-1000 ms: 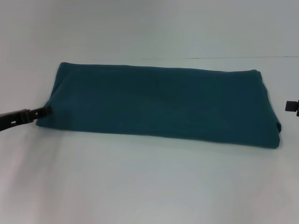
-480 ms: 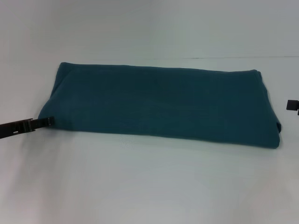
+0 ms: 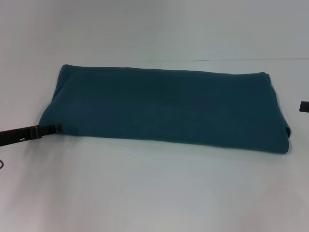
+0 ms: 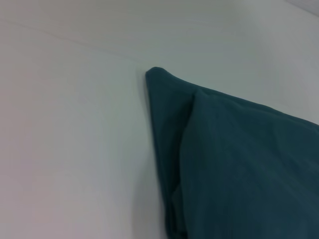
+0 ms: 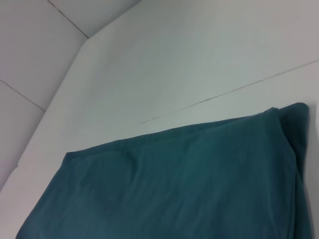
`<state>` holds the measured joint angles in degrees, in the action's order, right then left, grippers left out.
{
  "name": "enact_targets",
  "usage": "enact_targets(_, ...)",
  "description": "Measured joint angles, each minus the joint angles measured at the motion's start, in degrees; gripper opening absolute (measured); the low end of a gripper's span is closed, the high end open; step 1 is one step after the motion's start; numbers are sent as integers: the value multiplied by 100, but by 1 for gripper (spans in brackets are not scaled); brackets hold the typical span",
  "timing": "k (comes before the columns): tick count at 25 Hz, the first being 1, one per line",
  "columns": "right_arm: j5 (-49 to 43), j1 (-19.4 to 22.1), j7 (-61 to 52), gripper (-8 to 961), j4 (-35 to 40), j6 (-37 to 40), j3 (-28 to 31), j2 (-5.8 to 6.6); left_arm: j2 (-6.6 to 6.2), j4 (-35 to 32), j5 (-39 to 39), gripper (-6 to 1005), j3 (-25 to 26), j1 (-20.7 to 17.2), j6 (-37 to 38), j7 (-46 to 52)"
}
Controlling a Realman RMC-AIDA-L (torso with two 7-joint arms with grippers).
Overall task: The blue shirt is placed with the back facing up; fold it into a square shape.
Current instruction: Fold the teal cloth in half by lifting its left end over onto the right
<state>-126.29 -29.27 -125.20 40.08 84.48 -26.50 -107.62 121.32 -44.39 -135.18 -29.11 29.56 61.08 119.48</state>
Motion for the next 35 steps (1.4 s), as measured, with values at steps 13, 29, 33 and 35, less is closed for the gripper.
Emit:
enact_targets(13,19,19,10,692,-1,-20,-4,-13,12,9,1,811,-192,91,-130,26)
enact_targets(29,17,50,23,684,-2,-72,-4,-27,25,102,3,568,-254,168,-384,26)
enact_targets(33,1,53,20,682,-19,-73,-34,-25,24,116,0,425,-266,180,-409,26)
enact_targets(35,-15,53,9,681,-40,-73,-60,-12,24,114,0,353,-270,183,-410,27)
